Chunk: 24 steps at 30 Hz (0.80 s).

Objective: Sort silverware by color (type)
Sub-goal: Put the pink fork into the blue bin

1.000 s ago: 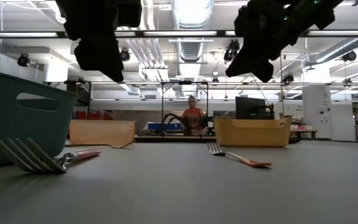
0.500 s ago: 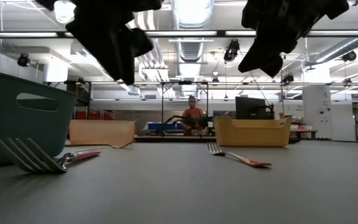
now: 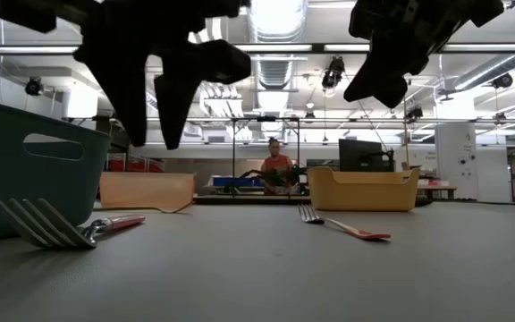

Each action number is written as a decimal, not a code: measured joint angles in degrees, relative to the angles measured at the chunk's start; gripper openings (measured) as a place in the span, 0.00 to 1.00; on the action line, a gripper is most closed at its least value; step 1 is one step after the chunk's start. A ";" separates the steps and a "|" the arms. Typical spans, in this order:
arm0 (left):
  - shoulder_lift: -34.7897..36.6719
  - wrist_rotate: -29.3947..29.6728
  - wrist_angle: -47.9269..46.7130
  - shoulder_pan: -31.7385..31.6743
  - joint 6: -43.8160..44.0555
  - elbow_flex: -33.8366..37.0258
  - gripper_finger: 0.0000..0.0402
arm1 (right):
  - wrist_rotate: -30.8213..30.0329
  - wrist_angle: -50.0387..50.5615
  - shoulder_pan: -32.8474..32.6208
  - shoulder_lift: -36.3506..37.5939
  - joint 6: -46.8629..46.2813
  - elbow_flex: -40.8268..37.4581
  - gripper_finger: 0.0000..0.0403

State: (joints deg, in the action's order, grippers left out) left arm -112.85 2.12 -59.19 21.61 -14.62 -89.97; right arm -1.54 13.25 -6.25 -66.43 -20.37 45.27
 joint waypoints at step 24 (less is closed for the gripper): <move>-10.38 -0.08 -0.94 2.60 -4.77 -1.43 0.52 | 0.08 -0.69 0.01 0.33 -3.09 -0.01 0.03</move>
State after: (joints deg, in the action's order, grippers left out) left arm -123.23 2.03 -60.13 24.21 -19.39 -91.40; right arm -1.47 12.56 -6.24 -66.11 -23.46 45.25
